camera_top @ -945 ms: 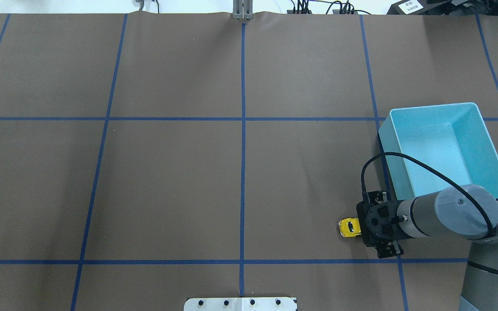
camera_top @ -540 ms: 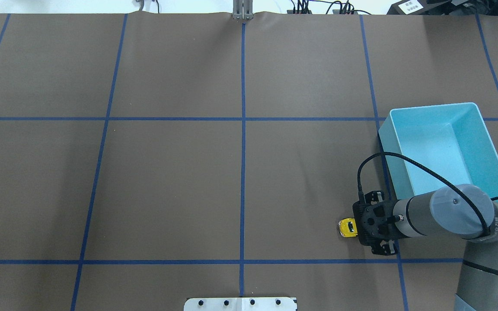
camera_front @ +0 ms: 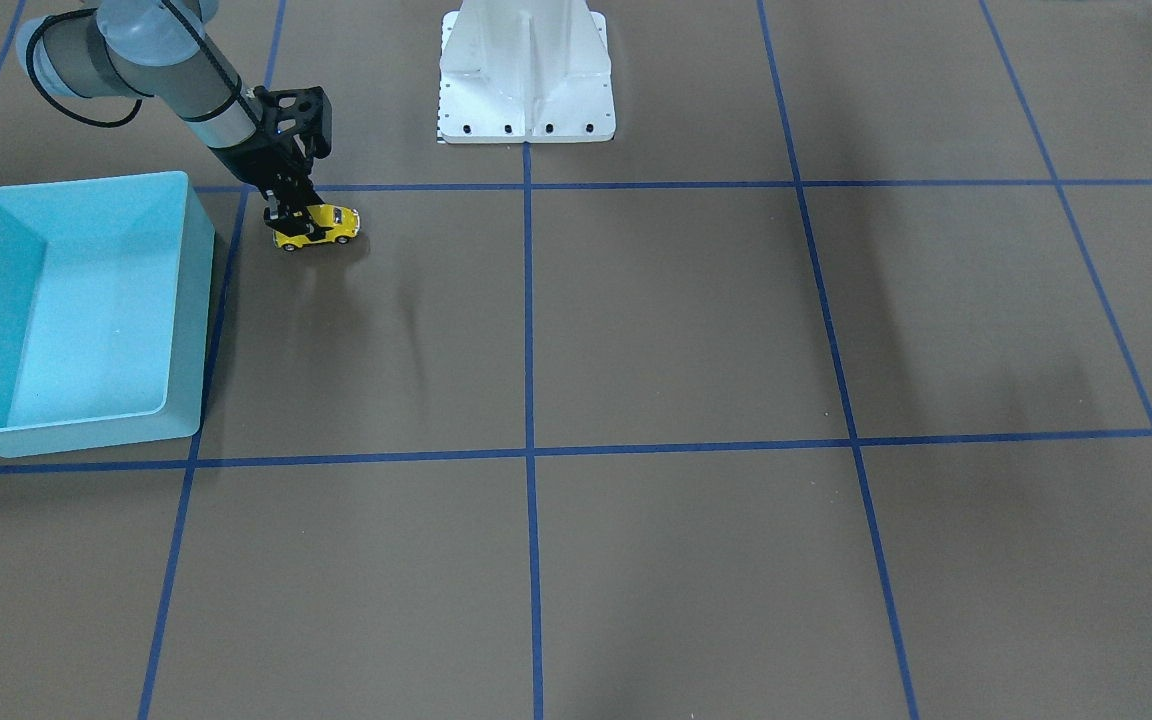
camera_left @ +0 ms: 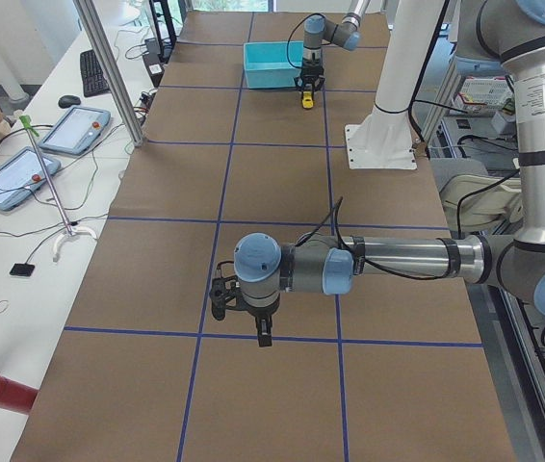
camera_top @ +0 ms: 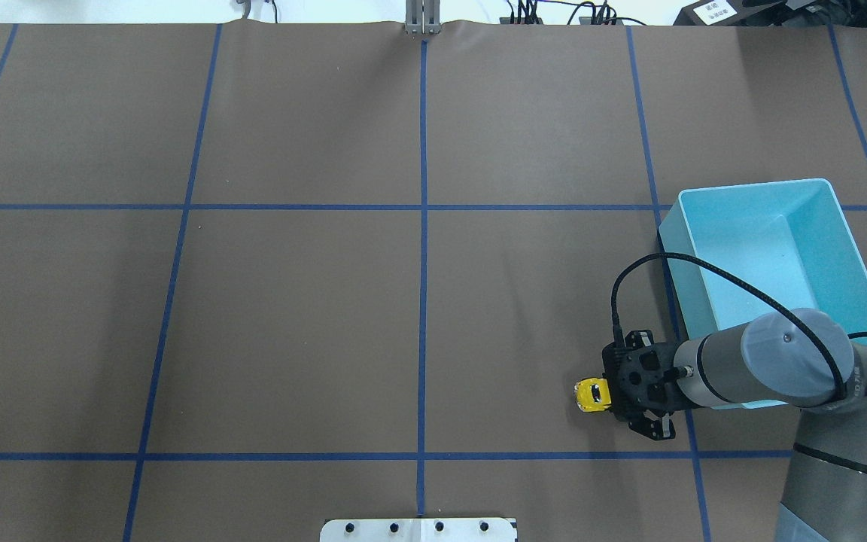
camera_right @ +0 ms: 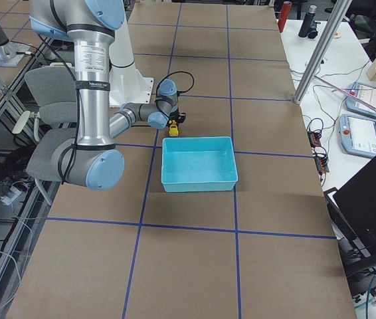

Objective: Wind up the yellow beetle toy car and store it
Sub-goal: 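Lift the car with the right gripper and lower it into the bin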

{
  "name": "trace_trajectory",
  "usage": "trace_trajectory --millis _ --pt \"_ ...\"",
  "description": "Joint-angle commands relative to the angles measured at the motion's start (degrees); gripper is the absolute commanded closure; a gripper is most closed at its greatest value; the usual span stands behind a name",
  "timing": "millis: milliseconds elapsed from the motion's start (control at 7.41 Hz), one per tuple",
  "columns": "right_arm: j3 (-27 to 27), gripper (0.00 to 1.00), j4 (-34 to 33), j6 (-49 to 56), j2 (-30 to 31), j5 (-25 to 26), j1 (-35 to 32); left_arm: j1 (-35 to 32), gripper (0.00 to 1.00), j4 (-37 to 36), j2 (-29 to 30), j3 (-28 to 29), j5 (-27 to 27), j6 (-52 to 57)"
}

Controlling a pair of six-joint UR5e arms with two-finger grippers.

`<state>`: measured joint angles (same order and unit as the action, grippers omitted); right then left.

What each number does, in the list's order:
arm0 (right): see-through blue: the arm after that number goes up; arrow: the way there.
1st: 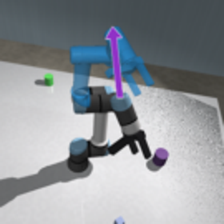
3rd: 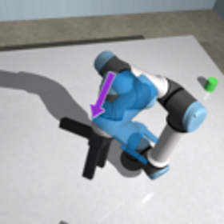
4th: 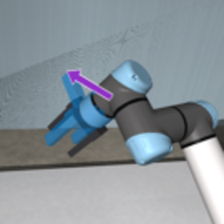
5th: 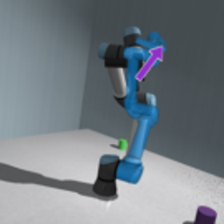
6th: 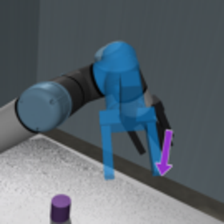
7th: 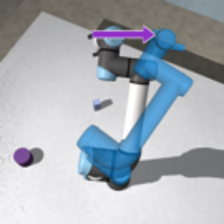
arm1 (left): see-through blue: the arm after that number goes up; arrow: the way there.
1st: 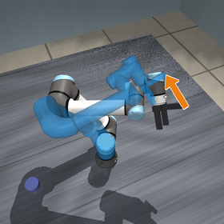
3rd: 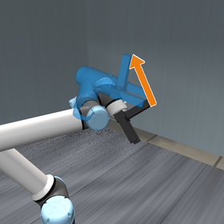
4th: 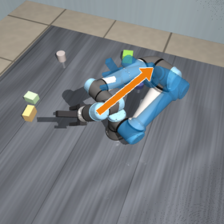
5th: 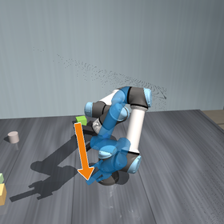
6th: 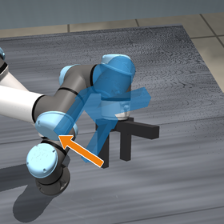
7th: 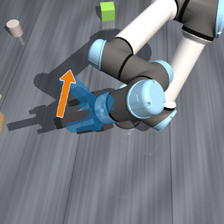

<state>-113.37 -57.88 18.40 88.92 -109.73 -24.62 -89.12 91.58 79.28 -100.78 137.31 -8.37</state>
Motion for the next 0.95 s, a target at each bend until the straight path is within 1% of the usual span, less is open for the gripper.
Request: trace_trajectory --millis 0,135,270,405,540,675,810 --pt "-1.3 1.00 -5.2 -0.2 -6.4 -8.7 -8.6 0.0 0.00 0.0 0.0 -0.2 0.1 0.0" --pt "-2.5 1.00 -9.1 0.0 -8.6 -15.4 -15.1 0.0 0.00 0.0 0.0 -0.3 0.1 0.0" --pt "-3.8 1.00 -12.1 1.1 -9.2 -22.0 -22.0 0.0 0.00 0.0 0.0 -0.4 0.1 0.0" --pt "-3.9 1.00 -12.8 5.7 -8.1 -26.9 -27.2 0.0 0.00 0.0 0.0 -0.4 0.1 -0.1" --pt "-4.0 1.00 -12.7 11.6 -4.3 -30.9 -32.4 0.0 0.00 0.0 0.0 -0.4 0.1 -0.1" --pt "-4.0 1.00 -12.3 18.6 0.0 -33.7 -35.7 0.0 0.00 0.0 0.0 -0.4 0.1 0.0" --pt "-3.9 1.00 -12.2 24.3 3.9 -35.0 -37.4 0.0 0.00 0.1 0.0 -0.4 0.1 0.0"
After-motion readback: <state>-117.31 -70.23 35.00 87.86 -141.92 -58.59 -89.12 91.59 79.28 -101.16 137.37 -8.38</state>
